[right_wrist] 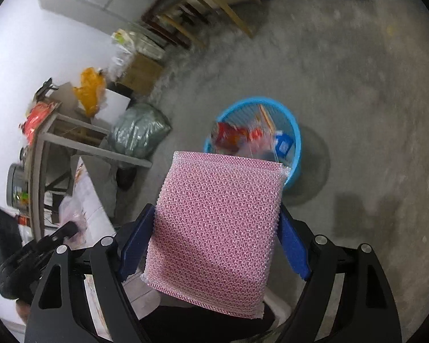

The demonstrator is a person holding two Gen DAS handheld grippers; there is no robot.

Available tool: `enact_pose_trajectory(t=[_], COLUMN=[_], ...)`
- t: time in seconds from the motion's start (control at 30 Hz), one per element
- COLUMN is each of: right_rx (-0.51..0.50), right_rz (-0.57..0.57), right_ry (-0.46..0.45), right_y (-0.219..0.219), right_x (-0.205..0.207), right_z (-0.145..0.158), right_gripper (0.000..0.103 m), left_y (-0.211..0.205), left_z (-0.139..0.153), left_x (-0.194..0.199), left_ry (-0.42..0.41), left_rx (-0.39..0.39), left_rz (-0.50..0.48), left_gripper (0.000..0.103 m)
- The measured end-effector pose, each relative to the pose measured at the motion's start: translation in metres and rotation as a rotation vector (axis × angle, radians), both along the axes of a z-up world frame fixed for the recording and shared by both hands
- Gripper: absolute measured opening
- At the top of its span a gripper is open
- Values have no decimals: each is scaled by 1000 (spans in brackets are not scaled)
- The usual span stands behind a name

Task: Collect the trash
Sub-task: 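Carry both items over the wastebasket and open both grippers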

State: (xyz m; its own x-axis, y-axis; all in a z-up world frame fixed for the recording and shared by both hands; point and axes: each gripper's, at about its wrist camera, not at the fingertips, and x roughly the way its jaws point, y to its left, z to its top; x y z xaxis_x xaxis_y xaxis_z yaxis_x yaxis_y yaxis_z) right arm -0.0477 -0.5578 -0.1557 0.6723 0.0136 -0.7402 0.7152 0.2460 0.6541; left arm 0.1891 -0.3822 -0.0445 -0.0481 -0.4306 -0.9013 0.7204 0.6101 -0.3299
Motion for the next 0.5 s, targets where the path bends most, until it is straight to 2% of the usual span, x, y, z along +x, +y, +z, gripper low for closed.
enact_pose_trajectory(t=[0.2, 0.3, 0.4, 0.5], right_rx=[49, 49, 38, 48], right_rz=[-2, 24, 48, 71], right_ry=[22, 76, 130, 121], right_y=[-51, -81, -105, -123], right_x=[40, 70, 99, 117], right_z=[-42, -61, -77, -91], right_gripper=[80, 80, 81, 83], left_y=[-70, -96, -117, -131], left_z=[-60, -87, -111, -130], left_x=[8, 16, 23, 30], left_ry=[31, 67, 101, 106], left_rx=[112, 156, 177, 184], left_rz=[-21, -8, 10, 31], left_gripper=[25, 26, 26, 30])
